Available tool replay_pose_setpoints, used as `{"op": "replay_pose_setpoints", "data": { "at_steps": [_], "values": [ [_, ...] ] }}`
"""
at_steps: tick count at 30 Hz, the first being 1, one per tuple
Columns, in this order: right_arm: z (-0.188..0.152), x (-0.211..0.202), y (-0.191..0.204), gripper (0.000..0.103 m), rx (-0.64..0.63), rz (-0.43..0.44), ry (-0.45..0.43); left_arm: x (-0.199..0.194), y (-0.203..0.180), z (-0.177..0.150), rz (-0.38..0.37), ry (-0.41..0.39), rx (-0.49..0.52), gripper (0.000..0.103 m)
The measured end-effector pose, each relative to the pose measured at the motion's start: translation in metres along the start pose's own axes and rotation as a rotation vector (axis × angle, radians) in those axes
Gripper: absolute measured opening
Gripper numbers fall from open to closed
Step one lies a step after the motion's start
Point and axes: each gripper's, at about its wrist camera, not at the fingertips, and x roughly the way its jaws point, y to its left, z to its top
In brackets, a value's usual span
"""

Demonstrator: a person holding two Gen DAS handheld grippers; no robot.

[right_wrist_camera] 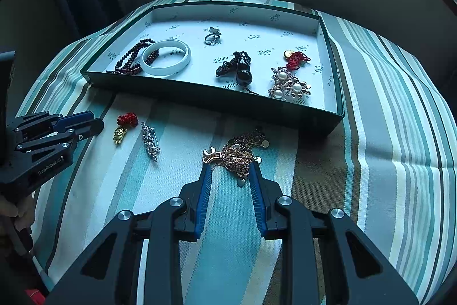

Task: Organize jewelry
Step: 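Grasp the pearl flower brooch with the left tool while the right tool approaches the rhinestone bar brooch, then close the right tool on the rhinestone bar brooch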

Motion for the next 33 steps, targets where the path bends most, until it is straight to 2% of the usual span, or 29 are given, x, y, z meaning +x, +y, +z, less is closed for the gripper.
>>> {"op": "replay_pose_setpoints", "data": {
  "at_steps": [19, 33],
  "values": [
    [-0.003, -0.002, 0.010, 0.028, 0.003, 0.022, -0.008, -0.014, 0.040, -0.014, 0.123, 0.010, -0.054, 0.021],
    [0.007, -0.002, 0.030, 0.028, -0.038, 0.039, -0.021, -0.016, 0.063, -0.021, 0.157, 0.010, -0.099, 0.021]
  ]
}}
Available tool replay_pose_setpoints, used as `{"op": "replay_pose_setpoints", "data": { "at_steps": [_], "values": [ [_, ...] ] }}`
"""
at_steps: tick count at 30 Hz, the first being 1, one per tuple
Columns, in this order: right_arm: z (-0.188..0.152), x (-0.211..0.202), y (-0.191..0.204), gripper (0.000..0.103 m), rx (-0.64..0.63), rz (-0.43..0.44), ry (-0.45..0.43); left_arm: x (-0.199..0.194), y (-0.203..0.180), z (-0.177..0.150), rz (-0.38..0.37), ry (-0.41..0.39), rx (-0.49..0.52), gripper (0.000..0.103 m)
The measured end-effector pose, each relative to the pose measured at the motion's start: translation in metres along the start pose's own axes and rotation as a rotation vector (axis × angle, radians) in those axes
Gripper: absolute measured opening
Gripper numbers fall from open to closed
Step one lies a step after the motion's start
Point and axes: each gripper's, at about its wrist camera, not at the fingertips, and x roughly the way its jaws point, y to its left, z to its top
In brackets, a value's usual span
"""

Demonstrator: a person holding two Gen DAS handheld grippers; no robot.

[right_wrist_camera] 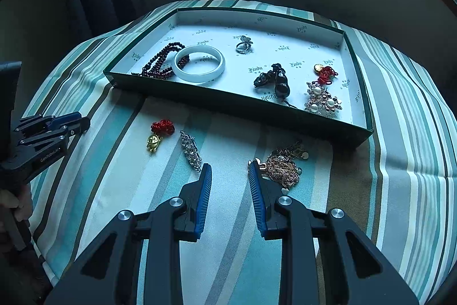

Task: Organize jewelry
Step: 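Close the right tool on the rhinestone bar brooch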

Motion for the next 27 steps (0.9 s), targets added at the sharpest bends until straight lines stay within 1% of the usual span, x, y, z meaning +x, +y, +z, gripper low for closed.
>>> {"op": "replay_pose_setpoints", "data": {
  "at_steps": [11, 17, 21, 25, 27],
  "values": [
    [0.009, 0.004, 0.002, 0.028, -0.008, 0.011, -0.005, 0.000, 0.007, 0.001, 0.013, -0.007, -0.016, 0.021],
    [0.017, 0.015, 0.018, 0.028, -0.045, 0.042, 0.003, 0.002, 0.008, 0.000, 0.013, -0.001, -0.021, 0.021],
    [0.018, 0.026, 0.027, 0.028, -0.066, 0.058, 0.024, 0.002, 0.009, 0.000, 0.013, -0.002, -0.027, 0.021],
    [0.016, 0.035, 0.030, 0.028, -0.068, 0.063, 0.044, 0.002, 0.010, 0.000, 0.013, -0.002, -0.030, 0.021],
    [0.015, 0.035, 0.031, 0.028, -0.079, 0.057, 0.039, 0.003, 0.010, 0.000, 0.013, -0.002, -0.031, 0.021]
  ]
}}
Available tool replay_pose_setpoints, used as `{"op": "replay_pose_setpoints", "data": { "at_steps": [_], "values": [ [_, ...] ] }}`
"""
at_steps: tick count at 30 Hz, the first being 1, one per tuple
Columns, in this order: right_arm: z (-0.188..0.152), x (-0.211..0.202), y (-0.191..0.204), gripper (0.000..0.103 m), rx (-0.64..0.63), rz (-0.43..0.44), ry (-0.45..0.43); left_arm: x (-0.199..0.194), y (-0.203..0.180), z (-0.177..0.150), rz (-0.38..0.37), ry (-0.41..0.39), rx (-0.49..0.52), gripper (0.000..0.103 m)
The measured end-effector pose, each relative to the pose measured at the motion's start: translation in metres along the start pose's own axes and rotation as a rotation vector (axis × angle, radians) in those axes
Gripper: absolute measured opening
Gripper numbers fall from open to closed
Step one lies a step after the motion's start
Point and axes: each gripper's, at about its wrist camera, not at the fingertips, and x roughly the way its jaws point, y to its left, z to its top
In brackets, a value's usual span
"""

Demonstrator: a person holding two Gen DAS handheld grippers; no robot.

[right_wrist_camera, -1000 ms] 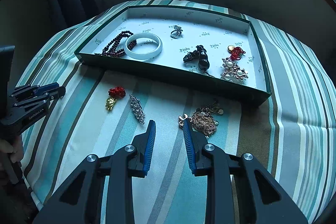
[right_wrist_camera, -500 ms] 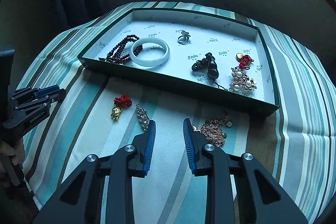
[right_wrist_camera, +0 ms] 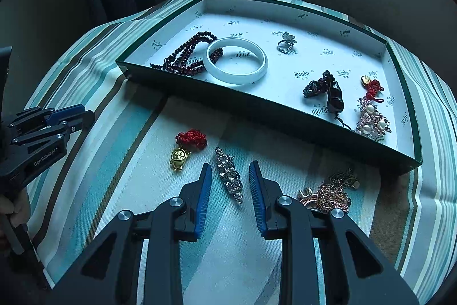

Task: Organize jewelry
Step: 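Close the right tool on the rhinestone bar brooch, then carry both brooches into the tray and open both tools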

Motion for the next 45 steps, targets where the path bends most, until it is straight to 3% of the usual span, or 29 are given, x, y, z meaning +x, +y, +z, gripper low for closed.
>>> {"op": "replay_pose_setpoints", "data": {
  "at_steps": [4, 6, 23, 35, 45],
  "values": [
    [-0.002, -0.001, 0.001, 0.025, -0.010, -0.004, 0.002, 0.000, 0.000, 0.000, 0.000, 0.000, 0.001, 0.021],
    [-0.003, -0.001, 0.001, 0.012, -0.012, 0.007, 0.002, 0.000, -0.001, 0.000, 0.000, -0.001, 0.001, 0.021],
    [-0.001, -0.027, -0.013, 0.012, 0.033, 0.001, -0.066, -0.013, -0.010, 0.010, -0.019, -0.039, -0.002, 0.021],
    [0.044, -0.050, -0.050, 0.012, 0.082, -0.037, -0.181, -0.034, -0.044, 0.069, -0.087, -0.176, 0.041, 0.021],
    [0.087, -0.039, -0.089, 0.012, 0.117, -0.080, -0.237, -0.011, -0.074, 0.127, -0.109, -0.233, 0.047, 0.021]
  ]
}}
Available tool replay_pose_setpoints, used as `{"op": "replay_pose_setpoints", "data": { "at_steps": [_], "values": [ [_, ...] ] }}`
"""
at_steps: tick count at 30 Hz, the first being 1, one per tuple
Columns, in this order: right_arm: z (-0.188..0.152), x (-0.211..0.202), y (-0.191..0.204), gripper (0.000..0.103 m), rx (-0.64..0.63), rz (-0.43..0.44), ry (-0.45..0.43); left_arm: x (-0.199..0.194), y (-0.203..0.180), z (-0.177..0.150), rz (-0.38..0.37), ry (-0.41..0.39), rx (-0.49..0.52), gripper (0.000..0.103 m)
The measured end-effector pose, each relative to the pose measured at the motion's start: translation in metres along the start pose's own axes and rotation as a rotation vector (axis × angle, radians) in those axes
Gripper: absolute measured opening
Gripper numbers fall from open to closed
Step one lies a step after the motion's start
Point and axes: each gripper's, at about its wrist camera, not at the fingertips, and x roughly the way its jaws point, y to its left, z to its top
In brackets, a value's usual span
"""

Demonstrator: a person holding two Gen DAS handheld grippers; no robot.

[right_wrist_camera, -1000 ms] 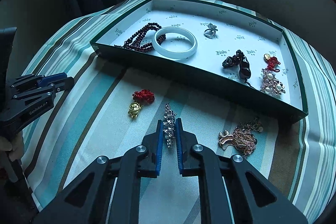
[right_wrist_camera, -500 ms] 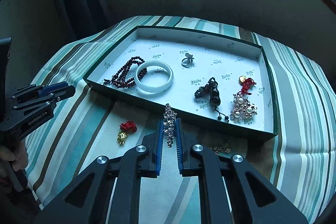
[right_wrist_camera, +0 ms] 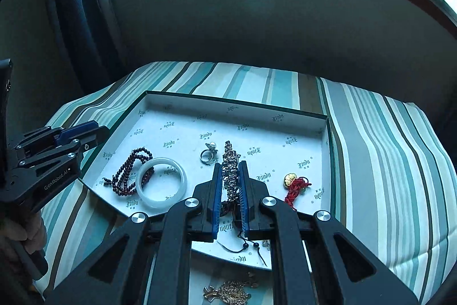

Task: Organize jewelry
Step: 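Carry both brooches into the tray and open both tools, then withdraw both open tools from the tray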

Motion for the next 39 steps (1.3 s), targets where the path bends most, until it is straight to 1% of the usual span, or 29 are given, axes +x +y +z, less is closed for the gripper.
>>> {"op": "replay_pose_setpoints", "data": {
  "at_steps": [6, 13, 18, 26, 28, 30, 35, 37, 39],
  "values": [
    [0.009, 0.034, -0.011, 0.012, 0.015, -0.012, 0.034, 0.043, -0.011, 0.020, -0.013, 0.033, -0.008, 0.021],
    [0.011, 0.072, -0.020, 0.012, 0.026, -0.029, 0.088, 0.087, -0.020, 0.029, -0.007, 0.095, -0.002, 0.021],
    [0.008, 0.083, -0.024, 0.012, 0.039, -0.038, 0.105, 0.106, -0.019, 0.031, 0.001, 0.143, -0.012, 0.021],
    [0.007, 0.090, -0.026, 0.012, 0.052, -0.044, 0.117, 0.114, -0.021, 0.032, 0.000, 0.193, -0.003, 0.021],
    [0.006, 0.091, -0.025, 0.012, 0.050, -0.045, 0.122, 0.114, -0.021, 0.032, 0.003, 0.190, -0.004, 0.025],
    [0.005, 0.092, -0.025, 0.012, 0.051, -0.048, 0.124, 0.114, -0.021, 0.032, 0.004, 0.187, -0.006, 0.035],
    [0.003, 0.094, -0.025, 0.012, 0.051, -0.054, 0.131, 0.114, -0.021, 0.031, 0.004, 0.182, -0.011, 0.039],
    [0.002, 0.094, -0.026, 0.016, 0.053, -0.052, 0.131, 0.112, -0.020, 0.031, 0.003, 0.177, -0.017, 0.047],
    [0.001, 0.094, -0.026, 0.034, 0.058, -0.055, 0.127, 0.111, -0.018, 0.031, 0.004, 0.170, -0.023, 0.050]
  ]
}}
